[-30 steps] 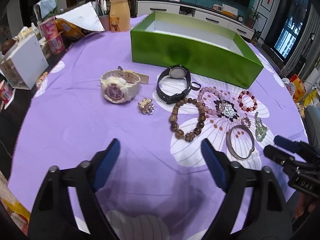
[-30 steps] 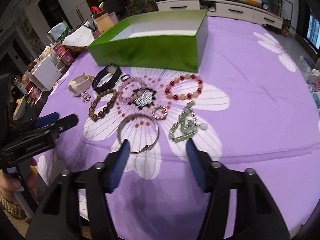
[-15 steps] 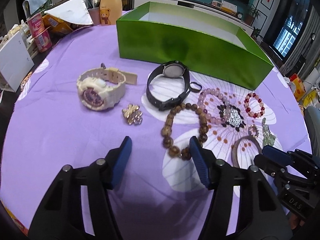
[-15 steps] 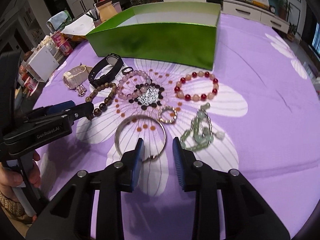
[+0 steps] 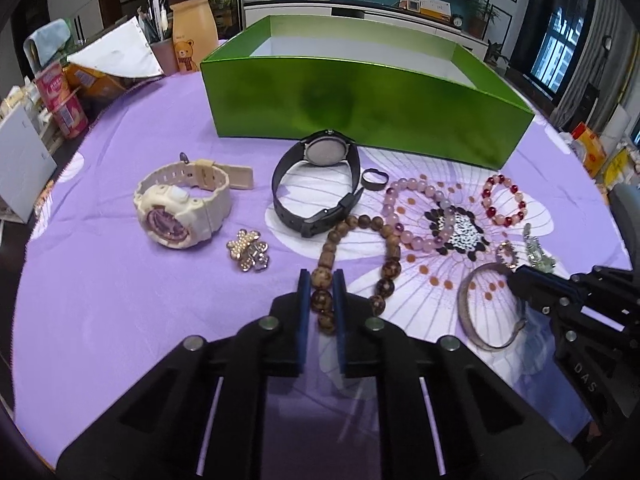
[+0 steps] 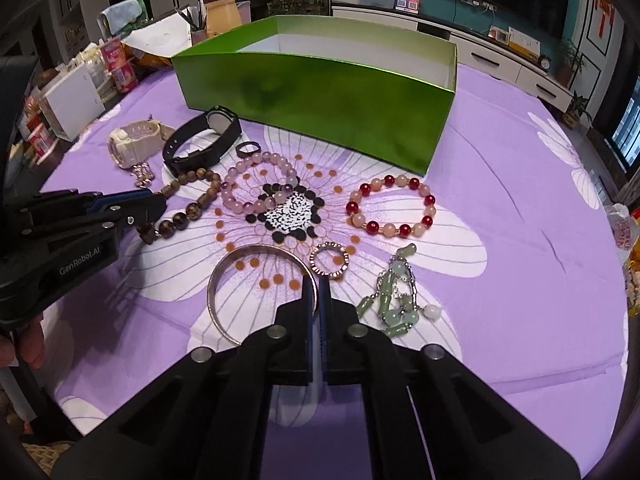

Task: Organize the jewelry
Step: 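Carry the bead bracelet and bangle into the green box and open both tools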

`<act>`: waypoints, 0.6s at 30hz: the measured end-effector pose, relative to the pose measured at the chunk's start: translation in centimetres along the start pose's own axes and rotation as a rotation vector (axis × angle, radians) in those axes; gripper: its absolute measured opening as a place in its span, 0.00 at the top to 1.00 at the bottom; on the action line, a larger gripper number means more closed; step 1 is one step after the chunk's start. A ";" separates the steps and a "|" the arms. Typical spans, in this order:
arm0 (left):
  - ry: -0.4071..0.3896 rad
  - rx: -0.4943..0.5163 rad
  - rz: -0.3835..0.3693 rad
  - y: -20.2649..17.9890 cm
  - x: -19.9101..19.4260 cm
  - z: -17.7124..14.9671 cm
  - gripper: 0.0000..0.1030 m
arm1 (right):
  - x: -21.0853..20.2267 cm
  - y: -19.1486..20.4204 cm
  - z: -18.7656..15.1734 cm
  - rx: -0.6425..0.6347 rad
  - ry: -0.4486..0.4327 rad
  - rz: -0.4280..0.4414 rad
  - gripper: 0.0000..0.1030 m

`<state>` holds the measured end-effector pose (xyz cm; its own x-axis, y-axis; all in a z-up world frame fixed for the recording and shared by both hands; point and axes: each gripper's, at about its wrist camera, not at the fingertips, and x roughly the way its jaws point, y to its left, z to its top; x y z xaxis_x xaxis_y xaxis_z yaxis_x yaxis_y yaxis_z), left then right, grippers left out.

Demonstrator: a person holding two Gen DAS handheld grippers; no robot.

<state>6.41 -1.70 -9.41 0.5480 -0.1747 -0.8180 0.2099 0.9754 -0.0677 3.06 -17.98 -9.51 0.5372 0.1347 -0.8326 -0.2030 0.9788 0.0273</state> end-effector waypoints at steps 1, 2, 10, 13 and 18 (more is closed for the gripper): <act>-0.010 -0.003 -0.008 0.0 -0.4 0.0 0.90 | -0.4 -0.1 0.0 0.000 -0.007 -0.002 0.98; -0.020 -0.008 -0.017 0.0 -0.9 0.0 0.90 | -0.8 0.0 0.0 -0.003 -0.019 -0.001 0.98; -0.122 0.006 -0.066 -0.3 -4.7 1.9 0.90 | -4.6 -0.9 2.1 -0.017 -0.138 -0.025 0.98; -0.152 0.012 -0.071 -0.4 -5.5 3.3 0.90 | -5.3 -1.6 3.7 -0.011 -0.177 -0.033 0.98; -0.218 0.028 -0.075 -0.5 -6.9 7.0 0.90 | -6.0 -2.7 6.6 0.000 -0.247 -0.054 0.98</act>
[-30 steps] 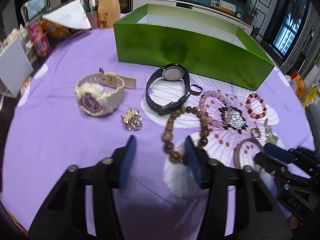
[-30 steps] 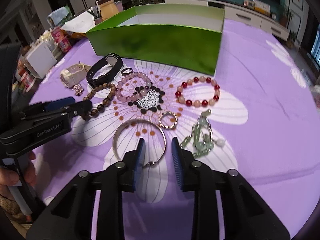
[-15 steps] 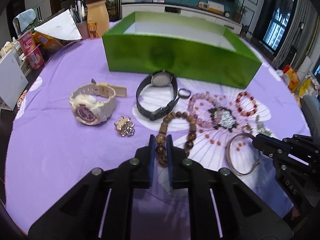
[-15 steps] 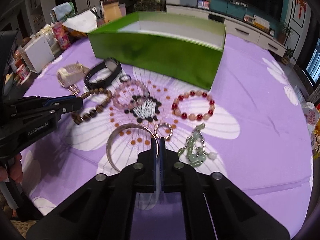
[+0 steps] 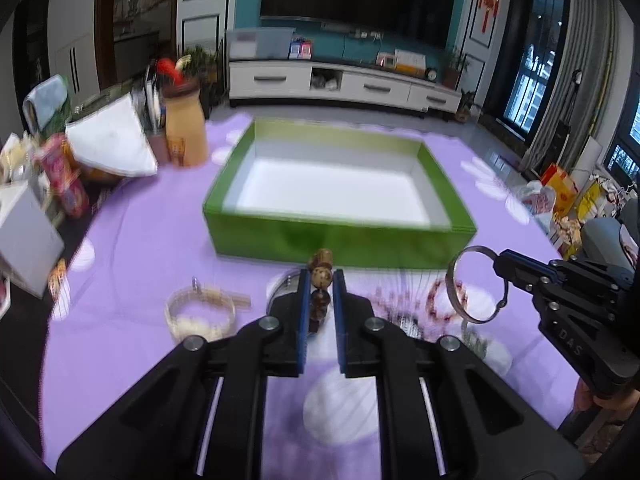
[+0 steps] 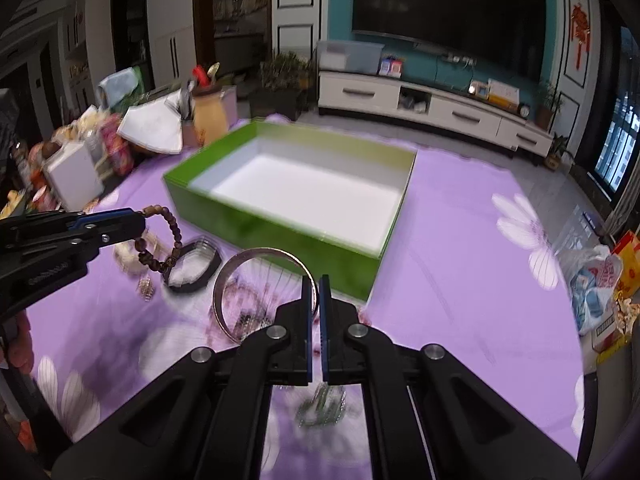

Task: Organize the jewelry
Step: 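Carry the bead bracelet and bangle into the green box and open both tools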

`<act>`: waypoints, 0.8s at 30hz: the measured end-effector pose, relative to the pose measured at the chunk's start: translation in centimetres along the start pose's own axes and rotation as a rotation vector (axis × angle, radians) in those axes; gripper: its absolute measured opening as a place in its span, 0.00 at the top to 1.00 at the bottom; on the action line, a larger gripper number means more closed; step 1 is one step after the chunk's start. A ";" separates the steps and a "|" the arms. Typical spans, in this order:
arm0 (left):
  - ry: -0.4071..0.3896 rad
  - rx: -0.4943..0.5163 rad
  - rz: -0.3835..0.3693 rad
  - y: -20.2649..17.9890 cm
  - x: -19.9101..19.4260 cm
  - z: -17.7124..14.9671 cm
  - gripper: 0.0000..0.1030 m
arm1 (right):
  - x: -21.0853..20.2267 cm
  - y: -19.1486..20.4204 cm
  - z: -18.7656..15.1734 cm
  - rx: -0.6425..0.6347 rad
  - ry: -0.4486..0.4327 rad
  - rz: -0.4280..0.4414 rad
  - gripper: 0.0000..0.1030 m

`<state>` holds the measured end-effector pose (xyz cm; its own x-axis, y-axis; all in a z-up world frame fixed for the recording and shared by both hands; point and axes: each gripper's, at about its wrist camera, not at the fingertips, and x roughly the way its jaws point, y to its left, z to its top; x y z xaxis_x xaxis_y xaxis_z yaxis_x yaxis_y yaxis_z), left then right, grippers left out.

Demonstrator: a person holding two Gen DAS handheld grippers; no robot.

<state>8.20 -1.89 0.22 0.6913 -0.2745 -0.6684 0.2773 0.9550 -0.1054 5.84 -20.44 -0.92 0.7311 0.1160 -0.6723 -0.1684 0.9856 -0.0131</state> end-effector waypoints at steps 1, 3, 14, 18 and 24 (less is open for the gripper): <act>-0.013 0.005 0.001 -0.1 0.1 0.9 0.90 | 0.3 -0.4 0.9 0.007 -0.016 -0.002 0.98; -0.034 0.013 0.005 -0.1 0.6 2.8 0.90 | 0.9 -0.8 2.2 0.019 -0.032 -0.002 0.98; 0.035 -0.040 0.016 1.3 8.8 8.9 0.90 | 8.0 -1.9 6.7 0.048 0.014 -0.022 0.97; 0.090 -0.053 0.040 1.8 11.2 8.8 0.90 | 10.6 -1.8 6.8 0.039 0.071 -0.017 0.96; 0.116 -0.058 0.089 2.8 12.6 8.0 0.76 | 11.8 -2.4 6.6 0.070 0.087 -0.022 0.81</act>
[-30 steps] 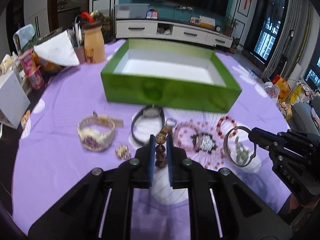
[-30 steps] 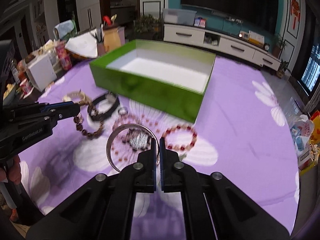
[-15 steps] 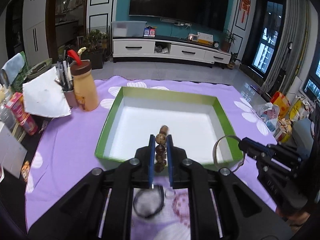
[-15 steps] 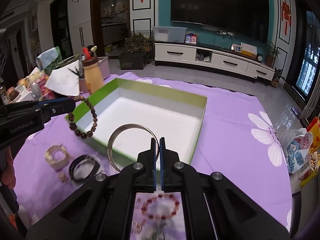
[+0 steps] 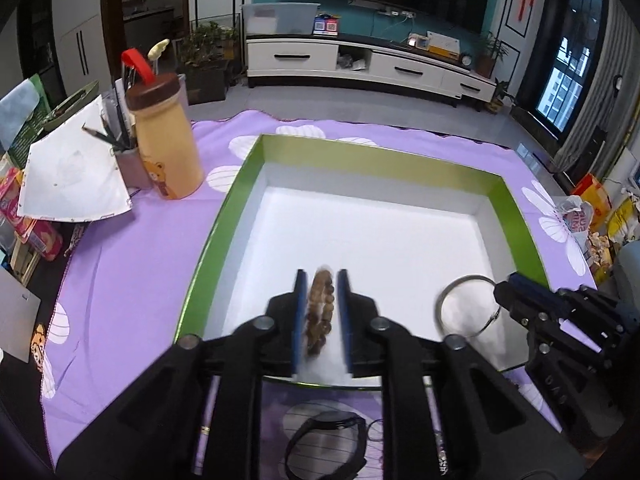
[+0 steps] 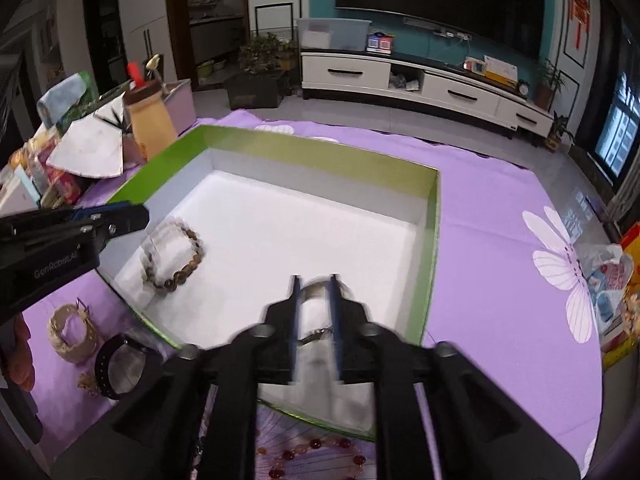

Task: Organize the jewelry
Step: 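Carry the bead bracelet and bangle into the green box and open both tools, then move the right tool to the green jade pendant and grasp it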

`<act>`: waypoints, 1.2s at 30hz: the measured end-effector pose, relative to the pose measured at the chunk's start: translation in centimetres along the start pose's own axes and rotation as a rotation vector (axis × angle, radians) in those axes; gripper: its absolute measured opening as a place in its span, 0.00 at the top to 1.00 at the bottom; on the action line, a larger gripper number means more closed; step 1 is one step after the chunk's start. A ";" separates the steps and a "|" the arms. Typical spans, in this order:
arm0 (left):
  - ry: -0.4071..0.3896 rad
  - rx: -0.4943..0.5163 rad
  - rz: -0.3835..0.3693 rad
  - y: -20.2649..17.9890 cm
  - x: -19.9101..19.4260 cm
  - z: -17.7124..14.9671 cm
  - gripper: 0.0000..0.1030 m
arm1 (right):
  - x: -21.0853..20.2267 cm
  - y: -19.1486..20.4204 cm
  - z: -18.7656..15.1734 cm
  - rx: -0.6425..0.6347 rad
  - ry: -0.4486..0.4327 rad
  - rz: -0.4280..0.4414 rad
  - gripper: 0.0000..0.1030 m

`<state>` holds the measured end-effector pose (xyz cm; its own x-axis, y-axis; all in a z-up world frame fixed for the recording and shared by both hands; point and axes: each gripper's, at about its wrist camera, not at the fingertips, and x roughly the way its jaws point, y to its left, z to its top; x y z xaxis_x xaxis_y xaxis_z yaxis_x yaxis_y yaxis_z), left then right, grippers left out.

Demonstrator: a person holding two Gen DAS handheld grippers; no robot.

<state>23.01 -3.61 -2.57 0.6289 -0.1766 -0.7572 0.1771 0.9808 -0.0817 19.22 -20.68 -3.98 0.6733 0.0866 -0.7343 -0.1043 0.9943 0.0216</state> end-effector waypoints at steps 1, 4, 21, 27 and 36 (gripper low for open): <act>-0.006 -0.003 0.005 0.2 -0.2 -0.1 0.67 | -0.3 -0.5 0.0 0.015 -0.008 -0.001 0.81; -0.029 -0.013 0.010 0.8 -1.2 -0.3 0.53 | -1.8 -2.0 -0.3 0.060 -0.037 -0.002 0.79; -0.093 -0.066 0.035 3.7 -9.0 -6.5 0.39 | -9.9 -6.2 -7.5 0.164 -0.045 0.001 0.69; -0.065 -0.113 0.046 5.1 -10.7 -9.8 0.39 | -11.3 -5.5 -9.2 0.165 -0.026 0.023 0.69; -0.025 -0.157 0.037 6.5 -12.3 -14.0 0.38 | -12.6 -3.6 -11.3 0.140 0.007 0.061 0.69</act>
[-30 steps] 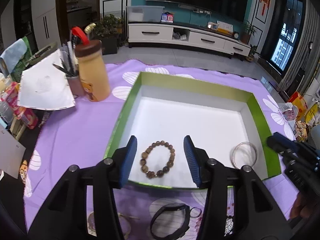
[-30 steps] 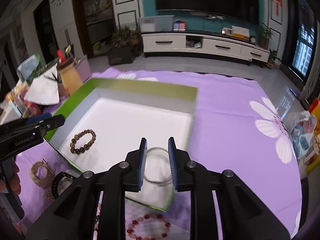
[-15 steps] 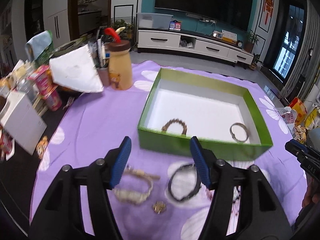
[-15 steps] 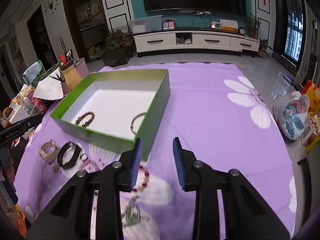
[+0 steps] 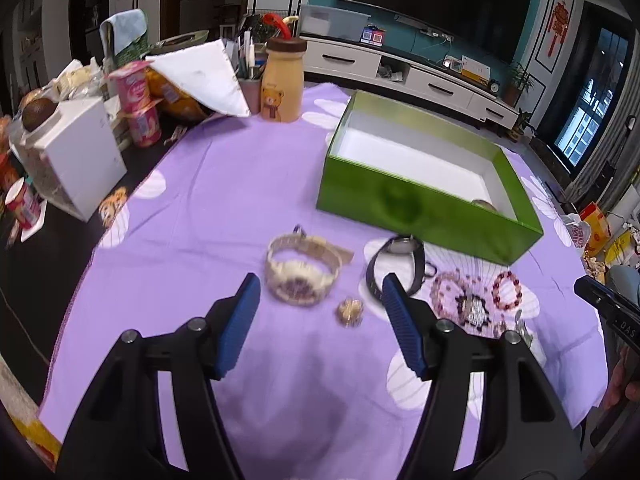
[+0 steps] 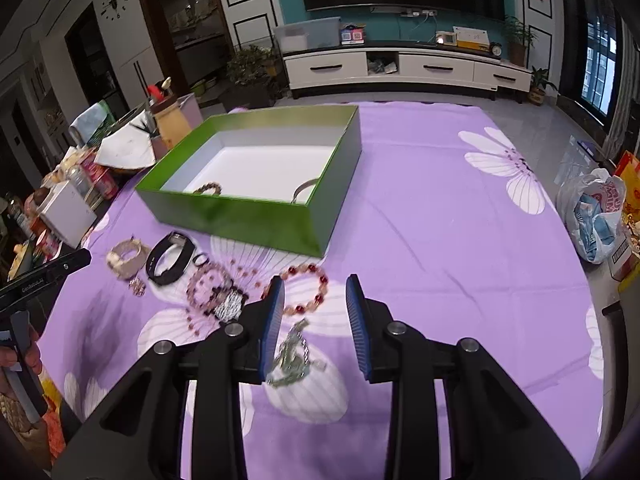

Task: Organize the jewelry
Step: 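Move the right tool to the green jade pendant and grasp it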

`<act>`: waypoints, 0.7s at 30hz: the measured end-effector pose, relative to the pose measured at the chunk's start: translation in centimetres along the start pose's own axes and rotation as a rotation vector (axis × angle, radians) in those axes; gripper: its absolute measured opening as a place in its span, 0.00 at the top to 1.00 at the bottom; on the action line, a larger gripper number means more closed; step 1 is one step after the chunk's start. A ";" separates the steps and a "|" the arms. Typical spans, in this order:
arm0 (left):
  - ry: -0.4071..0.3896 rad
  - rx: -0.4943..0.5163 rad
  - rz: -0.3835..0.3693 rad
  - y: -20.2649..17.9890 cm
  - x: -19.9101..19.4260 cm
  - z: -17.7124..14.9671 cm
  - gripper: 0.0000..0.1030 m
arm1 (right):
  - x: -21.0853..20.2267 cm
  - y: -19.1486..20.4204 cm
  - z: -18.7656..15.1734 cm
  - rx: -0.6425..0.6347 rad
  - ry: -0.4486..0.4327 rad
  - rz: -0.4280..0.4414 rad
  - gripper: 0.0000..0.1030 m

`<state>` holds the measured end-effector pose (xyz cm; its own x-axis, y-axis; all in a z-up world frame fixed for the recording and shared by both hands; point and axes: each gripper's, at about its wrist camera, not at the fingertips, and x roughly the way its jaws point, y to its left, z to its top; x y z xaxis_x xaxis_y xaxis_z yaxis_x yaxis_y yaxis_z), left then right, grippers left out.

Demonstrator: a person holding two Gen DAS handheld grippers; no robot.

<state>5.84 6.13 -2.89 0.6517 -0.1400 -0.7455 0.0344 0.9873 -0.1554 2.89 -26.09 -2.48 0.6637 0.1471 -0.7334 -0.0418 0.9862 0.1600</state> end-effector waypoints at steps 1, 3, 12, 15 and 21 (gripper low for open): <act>0.006 0.000 -0.004 0.1 0.0 -0.3 0.38 | 0.0 0.1 -0.2 -0.004 0.006 0.002 0.69; 0.017 0.008 -0.010 -0.1 -0.1 -1.1 0.38 | 0.0 0.3 -0.7 -0.007 0.020 0.007 0.69; 0.061 0.046 -0.063 -1.8 0.7 -3.4 0.38 | 2.0 0.5 -4.1 -0.014 0.132 0.023 0.69; 0.074 0.053 -0.076 -2.1 1.1 -4.0 0.38 | 3.0 0.5 -5.0 -0.013 0.157 0.028 0.69; 0.096 0.048 -0.089 -2.2 2.0 -4.5 0.38 | 3.9 1.1 -5.5 -0.048 0.155 0.024 0.69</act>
<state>3.61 3.36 -6.95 0.5691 -0.2318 -0.7889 0.1265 0.9727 -0.1946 1.30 -23.97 -8.80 0.5391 0.1767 -0.8235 -0.0940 0.9843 0.1497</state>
